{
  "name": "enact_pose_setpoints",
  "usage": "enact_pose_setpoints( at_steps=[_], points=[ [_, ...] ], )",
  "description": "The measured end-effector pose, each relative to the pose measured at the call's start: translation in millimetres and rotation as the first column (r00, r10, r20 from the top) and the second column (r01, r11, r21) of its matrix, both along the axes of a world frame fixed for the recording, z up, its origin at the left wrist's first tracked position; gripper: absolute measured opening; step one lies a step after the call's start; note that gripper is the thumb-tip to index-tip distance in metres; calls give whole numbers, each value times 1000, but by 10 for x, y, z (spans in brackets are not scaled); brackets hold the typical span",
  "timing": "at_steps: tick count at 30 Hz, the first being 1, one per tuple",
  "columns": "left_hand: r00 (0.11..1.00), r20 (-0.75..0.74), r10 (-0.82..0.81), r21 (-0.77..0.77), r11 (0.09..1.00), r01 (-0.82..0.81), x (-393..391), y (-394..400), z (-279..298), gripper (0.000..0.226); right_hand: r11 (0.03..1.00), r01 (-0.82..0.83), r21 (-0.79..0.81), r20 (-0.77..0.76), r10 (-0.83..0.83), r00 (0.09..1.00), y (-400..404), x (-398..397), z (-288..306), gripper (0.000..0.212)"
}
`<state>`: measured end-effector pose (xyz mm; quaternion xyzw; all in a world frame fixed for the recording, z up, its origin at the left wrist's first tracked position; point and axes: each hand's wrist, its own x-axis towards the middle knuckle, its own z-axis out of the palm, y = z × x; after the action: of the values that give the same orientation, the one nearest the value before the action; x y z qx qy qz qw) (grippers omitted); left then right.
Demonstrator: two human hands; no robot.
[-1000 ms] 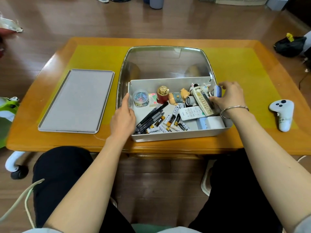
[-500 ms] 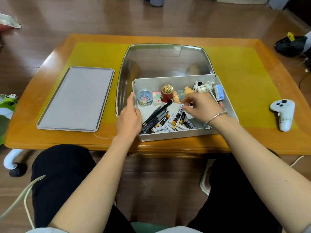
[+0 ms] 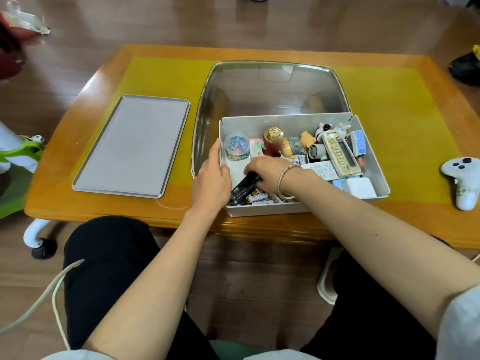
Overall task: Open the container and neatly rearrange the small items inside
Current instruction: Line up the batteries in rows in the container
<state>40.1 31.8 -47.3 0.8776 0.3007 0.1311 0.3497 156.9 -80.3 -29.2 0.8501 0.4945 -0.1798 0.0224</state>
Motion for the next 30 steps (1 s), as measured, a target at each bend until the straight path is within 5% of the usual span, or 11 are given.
enact_pose_setpoints(
  at_steps=[11, 17, 21, 27, 30],
  points=[
    [999, 42, 7, -7, 1000, -6, 5, -3, -37, 47, 999, -45, -17, 51, 46, 998, 43, 54, 30, 20],
    [990, 143, -12, 323, 946, -35, -35, -51, 31, 36, 992, -28, 121, 65, 20, 998, -73, 71, 179, 21],
    [968, 128, -215, 456, 879, 135, -52, -44, 123, 39, 976, -18, 216, 76, 2, 997, -122, 40, 325, 24],
    [957, 106, -272, 229, 943, 242, -17, 12, 199, 48, 973, 15, 232, 91, -37, 995, -229, 27, 477, 26],
    [951, 45, -307, 276, 918, 284, 83, -14, 213, 51, 952, 128, 278, 91, -158, 983, -356, 104, 538, 29]
  ],
)
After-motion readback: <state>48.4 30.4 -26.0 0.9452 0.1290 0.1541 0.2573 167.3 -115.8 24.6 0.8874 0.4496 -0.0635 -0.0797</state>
